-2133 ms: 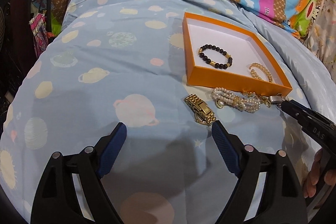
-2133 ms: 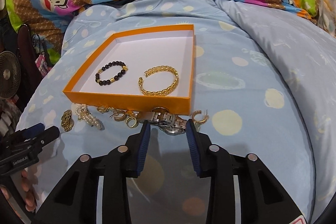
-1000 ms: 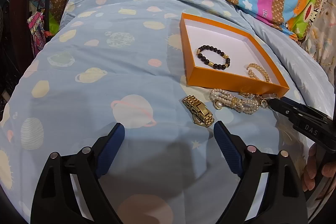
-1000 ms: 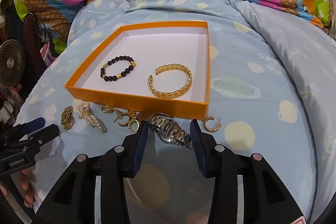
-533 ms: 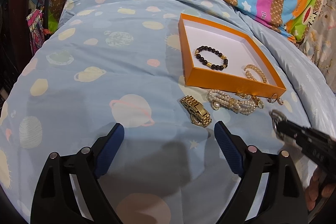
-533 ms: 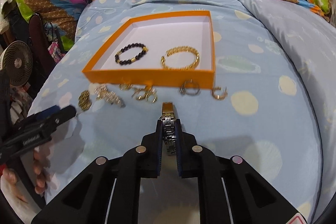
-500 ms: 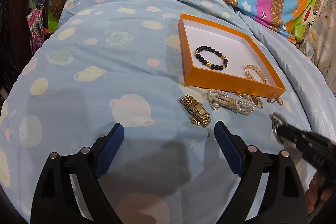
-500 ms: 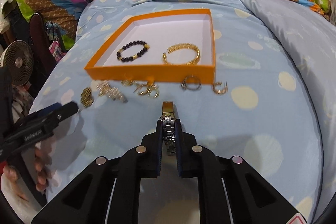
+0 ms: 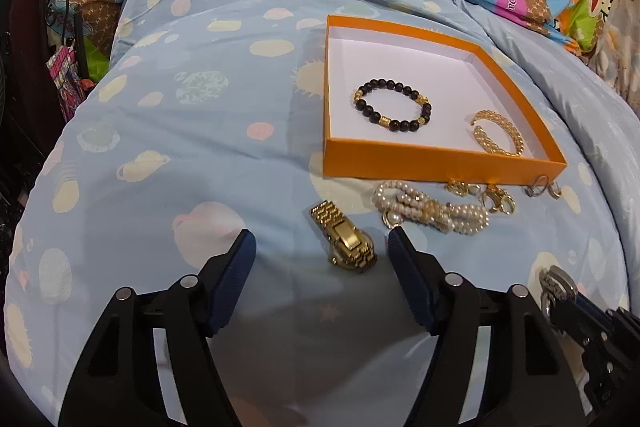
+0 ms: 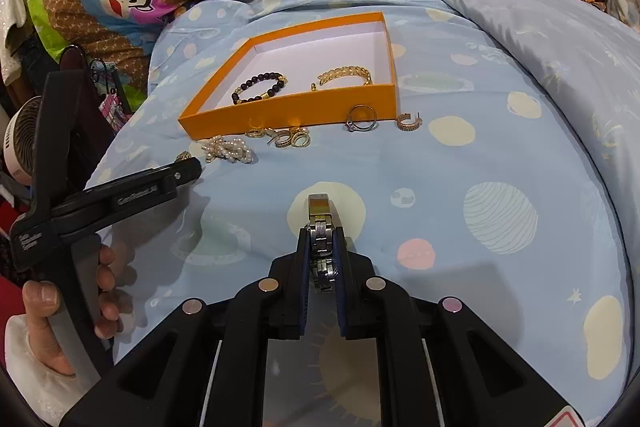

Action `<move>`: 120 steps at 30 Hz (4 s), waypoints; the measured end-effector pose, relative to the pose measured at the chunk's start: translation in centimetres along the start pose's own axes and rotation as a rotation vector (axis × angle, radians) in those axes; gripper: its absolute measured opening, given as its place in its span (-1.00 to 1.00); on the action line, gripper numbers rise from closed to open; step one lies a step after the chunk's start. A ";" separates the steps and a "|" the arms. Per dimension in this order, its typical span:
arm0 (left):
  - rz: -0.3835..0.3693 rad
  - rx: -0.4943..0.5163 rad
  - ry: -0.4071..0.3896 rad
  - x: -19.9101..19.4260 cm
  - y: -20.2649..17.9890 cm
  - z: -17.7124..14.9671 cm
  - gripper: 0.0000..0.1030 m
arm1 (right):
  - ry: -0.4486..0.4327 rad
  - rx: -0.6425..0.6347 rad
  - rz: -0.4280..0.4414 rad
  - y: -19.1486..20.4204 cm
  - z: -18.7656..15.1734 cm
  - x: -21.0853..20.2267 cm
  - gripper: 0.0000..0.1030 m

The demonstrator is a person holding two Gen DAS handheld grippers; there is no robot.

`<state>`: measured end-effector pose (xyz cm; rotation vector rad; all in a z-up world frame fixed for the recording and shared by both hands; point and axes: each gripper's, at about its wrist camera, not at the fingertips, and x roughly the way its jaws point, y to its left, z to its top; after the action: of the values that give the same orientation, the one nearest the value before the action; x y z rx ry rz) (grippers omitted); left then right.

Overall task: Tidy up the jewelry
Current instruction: 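Grasp the gold watch with the left tool while the right tool lifts the silver watch, then lower both watches into the orange box and open both tools, then grasp the pearl bracelet beside the box with the left tool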

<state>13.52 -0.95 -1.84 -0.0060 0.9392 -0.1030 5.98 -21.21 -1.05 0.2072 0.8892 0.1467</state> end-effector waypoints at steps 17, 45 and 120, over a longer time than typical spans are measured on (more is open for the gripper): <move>-0.122 -0.014 -0.023 -3.0 0.9 -1.2 -0.78 | -0.083 0.022 0.028 0.4 0.4 -3.0 -0.80; -0.201 0.076 -0.243 -10.8 -0.9 8.3 -0.79 | -0.264 0.031 0.054 0.2 12.2 -5.7 -0.80; -0.088 -0.029 -0.005 -0.8 -5.0 1.6 0.62 | -0.173 0.125 -0.099 -3.7 2.5 -1.3 -0.11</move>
<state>13.91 -5.92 -0.06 -0.0747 0.9353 -0.1705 7.25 -25.36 0.55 0.2872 0.7348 -0.0186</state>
